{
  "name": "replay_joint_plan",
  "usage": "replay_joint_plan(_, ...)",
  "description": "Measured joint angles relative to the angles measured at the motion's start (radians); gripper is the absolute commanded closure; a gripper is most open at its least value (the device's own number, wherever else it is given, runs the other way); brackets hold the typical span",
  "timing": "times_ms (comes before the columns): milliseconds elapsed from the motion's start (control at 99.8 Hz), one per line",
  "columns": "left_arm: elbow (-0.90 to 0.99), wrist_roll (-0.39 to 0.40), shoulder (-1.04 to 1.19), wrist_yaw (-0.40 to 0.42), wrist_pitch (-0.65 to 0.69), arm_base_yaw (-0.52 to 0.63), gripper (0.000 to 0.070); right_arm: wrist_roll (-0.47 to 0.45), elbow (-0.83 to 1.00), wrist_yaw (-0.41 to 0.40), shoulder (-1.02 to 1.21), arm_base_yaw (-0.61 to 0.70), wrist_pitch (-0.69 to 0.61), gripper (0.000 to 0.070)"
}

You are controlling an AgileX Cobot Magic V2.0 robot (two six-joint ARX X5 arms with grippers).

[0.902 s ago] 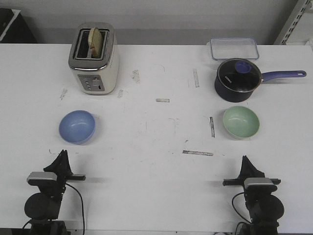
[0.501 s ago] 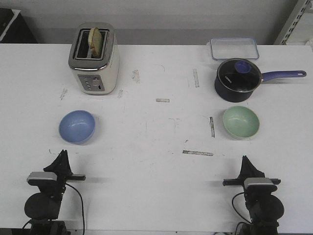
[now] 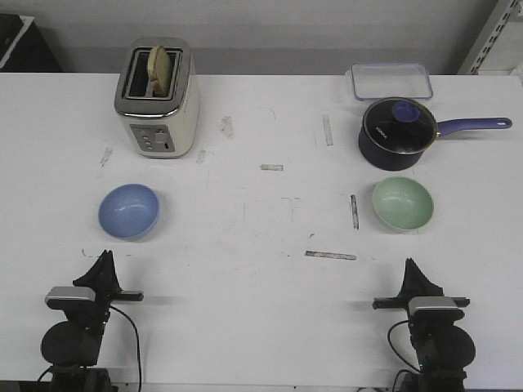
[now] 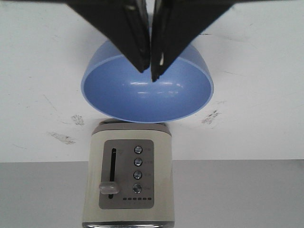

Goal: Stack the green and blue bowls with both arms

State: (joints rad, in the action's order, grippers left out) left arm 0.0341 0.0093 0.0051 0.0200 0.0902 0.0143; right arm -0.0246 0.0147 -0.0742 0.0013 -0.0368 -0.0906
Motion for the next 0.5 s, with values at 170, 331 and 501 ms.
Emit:
replay_joint_plan(170, 0.0, 0.0, 0.0, 0.0, -0.001, 0.0, 0.0699, 0.0, 0.0, 0.0, 0.0, 0.0, 0.024, 0.0699)
replay_joint_plan(331, 0.0, 0.0, 0.0, 0.0, -0.001, 0.0, 0.0699, 0.0, 0.0, -0.004, 0.0, 0.0, 0.098, 0.0699)
replay_joint_plan(501, 0.0, 0.0, 0.0, 0.0, -0.001, 0.0, 0.0699, 0.005, 0.097, -0.004, 0.002, 0.0, 0.133, 0.0699)
